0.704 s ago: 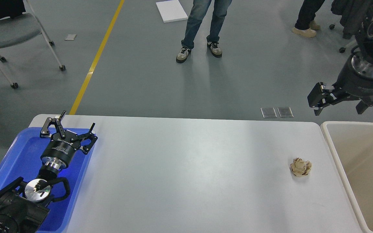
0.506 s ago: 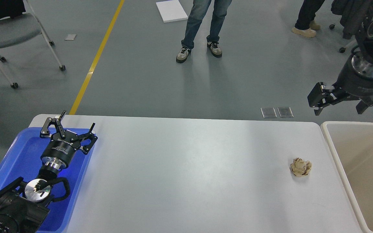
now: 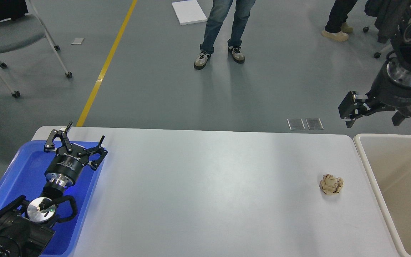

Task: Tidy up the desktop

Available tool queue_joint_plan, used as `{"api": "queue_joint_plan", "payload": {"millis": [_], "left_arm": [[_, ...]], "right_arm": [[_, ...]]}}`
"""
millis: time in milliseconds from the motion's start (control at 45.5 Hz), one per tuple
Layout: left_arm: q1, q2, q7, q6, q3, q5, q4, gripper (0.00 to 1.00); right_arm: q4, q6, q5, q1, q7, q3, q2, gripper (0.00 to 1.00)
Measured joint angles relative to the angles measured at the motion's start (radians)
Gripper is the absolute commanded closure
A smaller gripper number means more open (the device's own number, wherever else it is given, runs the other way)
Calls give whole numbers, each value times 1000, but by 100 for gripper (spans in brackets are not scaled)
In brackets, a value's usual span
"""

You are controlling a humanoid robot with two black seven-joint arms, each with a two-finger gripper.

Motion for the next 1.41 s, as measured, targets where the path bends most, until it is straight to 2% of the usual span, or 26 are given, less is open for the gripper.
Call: {"api": "queue_joint_plan", "payload": {"millis": [616, 1408], "left_arm": [[-1, 0, 1, 0, 0, 0, 0, 0], [-1, 0, 1, 0, 1, 0, 0, 0]], "right_arm": [[8, 0, 0, 36, 0, 20, -15, 0], [12, 0, 51, 20, 0, -73, -13, 0]]}}
